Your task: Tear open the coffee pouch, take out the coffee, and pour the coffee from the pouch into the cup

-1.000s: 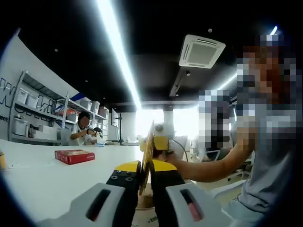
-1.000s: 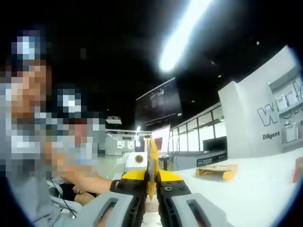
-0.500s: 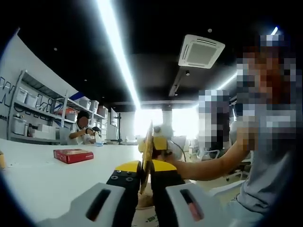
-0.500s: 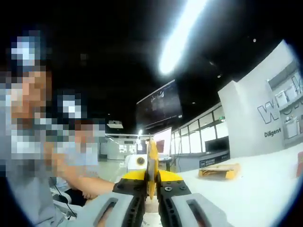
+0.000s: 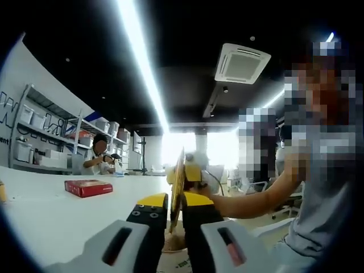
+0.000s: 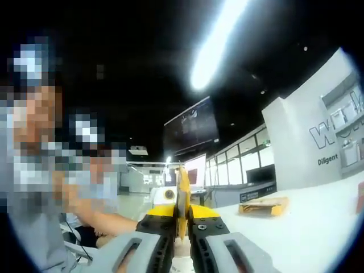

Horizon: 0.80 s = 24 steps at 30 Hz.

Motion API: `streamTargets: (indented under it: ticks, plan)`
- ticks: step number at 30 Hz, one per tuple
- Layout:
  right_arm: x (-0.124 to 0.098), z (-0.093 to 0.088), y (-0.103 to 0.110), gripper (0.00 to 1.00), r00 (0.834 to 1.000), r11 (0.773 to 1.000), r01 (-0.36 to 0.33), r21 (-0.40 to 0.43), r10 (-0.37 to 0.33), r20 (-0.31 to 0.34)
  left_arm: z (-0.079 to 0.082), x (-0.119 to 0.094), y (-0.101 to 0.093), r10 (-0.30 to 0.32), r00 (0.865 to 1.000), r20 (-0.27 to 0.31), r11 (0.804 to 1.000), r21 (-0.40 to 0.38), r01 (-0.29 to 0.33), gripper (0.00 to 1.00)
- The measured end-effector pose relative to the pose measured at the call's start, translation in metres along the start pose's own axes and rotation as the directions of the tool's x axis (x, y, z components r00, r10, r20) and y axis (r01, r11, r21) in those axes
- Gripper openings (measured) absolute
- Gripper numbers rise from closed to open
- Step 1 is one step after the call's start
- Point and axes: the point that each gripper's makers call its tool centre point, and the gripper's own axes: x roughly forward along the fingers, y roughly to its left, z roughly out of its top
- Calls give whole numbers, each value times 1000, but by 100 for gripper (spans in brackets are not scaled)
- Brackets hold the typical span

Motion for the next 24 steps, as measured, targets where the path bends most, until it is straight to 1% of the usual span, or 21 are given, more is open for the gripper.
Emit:
streamTargets:
  ticks: [2,3,4,9,12,15,17,20,24]
  plan:
    - [-1,2,-1,8,1000,1000,0,2,0,10,-1,0,0,1,1000,-5,1000,2,-1,14]
    - [-1,3,-1,8,1000,1000,-1,4,1,12,-2,0,0,0,1000,-7,1000,3,0,13]
    - [-1,3,-1,8,1000,1000,0,3,0,13,-2,0,0,-2,1000,-10,1000,5,2,9]
    - [-1,2,0,8,1000,1000,-2,3,2,10,-3,0,-1,-8,1000,-15,1000,16,8,7]
    - [-1,2,0,8,1000,1000,-1,4,1,10,-3,0,-1,-6,1000,-14,1000,15,7,9]
    - [0,-1,-1,8,1000,1000,2,4,-2,-6,-1,1,0,-2,1000,-5,1000,9,2,14]
    - [1,-3,0,8,1000,1000,0,-2,0,-17,-1,1,0,0,1000,-2,1000,7,0,14]
    - [1,-4,0,8,1000,1000,2,-5,-2,-20,-1,1,-1,-5,1000,-6,1000,24,5,8]
    - [1,-4,0,8,1000,1000,0,-3,0,-21,-1,1,-1,-6,1000,-8,999,32,6,7]
